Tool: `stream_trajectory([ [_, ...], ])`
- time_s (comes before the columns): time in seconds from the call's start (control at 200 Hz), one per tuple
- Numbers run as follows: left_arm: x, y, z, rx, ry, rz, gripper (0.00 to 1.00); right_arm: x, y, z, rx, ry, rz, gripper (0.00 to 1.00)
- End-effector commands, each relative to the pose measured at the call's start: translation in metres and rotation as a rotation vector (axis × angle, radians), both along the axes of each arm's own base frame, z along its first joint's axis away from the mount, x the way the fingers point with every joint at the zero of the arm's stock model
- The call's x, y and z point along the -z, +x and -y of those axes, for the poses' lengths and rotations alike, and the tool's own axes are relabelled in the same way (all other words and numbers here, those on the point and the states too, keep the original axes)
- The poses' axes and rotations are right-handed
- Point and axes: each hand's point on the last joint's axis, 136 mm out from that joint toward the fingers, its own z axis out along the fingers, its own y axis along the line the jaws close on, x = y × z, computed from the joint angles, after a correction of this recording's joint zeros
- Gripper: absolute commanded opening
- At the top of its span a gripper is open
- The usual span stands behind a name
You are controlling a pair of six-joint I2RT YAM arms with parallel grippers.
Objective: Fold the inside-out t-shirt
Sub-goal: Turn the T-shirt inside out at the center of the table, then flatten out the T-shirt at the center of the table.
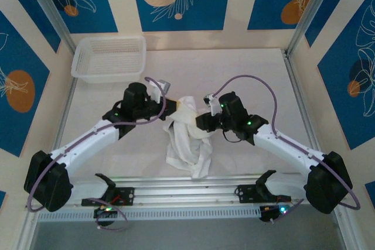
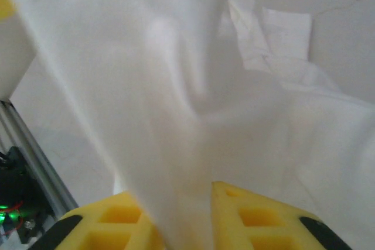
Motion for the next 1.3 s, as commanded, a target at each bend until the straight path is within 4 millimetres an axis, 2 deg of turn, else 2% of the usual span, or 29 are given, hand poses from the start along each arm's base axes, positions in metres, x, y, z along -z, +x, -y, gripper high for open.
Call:
stream_trajectory([
  [0.0,0.003,0.009,-0.019,-0.070,-0.081,-0.062,0.00,0.010,-0.006,0.007,-0.013,-0.036,0.044,0.20],
  [0.075,-0.002,0.008,-0.015,-0.029,-0.116,-0.065,0.00,0.014,-0.011,0.006,-0.027,-0.042,0.021,0.24],
  [0.14,-0.003,0.006,-0.008,0.013,-0.133,-0.073,0.00,0.013,-0.013,0.002,-0.042,-0.044,0.003,0.39],
  [0.185,-0.004,0.004,-0.006,0.032,-0.146,-0.075,0.00,0.007,-0.012,-0.002,-0.052,-0.039,0.007,0.49],
  [0.27,-0.002,0.003,-0.004,0.046,-0.150,-0.074,0.00,-0.011,-0.006,-0.007,-0.045,-0.038,0.055,0.55],
  [0.41,0.003,0.002,-0.012,0.010,-0.118,-0.066,0.19,-0.045,0.005,-0.018,-0.072,-0.050,0.199,0.60],
  [0.465,0.003,0.002,-0.017,-0.015,-0.106,-0.052,0.24,-0.051,0.009,-0.025,-0.098,-0.070,0.246,0.61],
  [0.58,-0.004,-0.003,-0.027,-0.053,-0.092,-0.009,0.35,-0.057,0.019,-0.038,-0.146,-0.099,0.284,0.61],
  [0.69,-0.011,-0.006,-0.044,-0.130,-0.053,0.032,0.40,-0.058,0.021,-0.054,-0.247,-0.108,0.299,0.59],
  [0.845,-0.020,-0.009,-0.097,-0.398,0.010,0.070,0.43,-0.051,0.018,-0.078,-0.425,-0.142,0.246,0.55],
  [0.945,-0.032,-0.021,-0.121,-0.492,-0.001,0.125,0.50,-0.043,0.023,-0.090,-0.486,-0.174,0.174,0.51],
  [1.0,-0.033,-0.026,-0.132,-0.531,0.019,0.121,0.52,-0.040,0.026,-0.097,-0.501,-0.183,0.127,0.49],
  [1.155,-0.023,-0.031,-0.144,-0.576,0.099,0.053,0.52,-0.029,0.049,-0.107,-0.410,-0.244,-0.042,0.35],
  [1.295,-0.016,-0.031,-0.144,-0.577,0.106,0.026,0.53,-0.025,0.048,-0.115,-0.403,-0.281,-0.096,0.38],
])
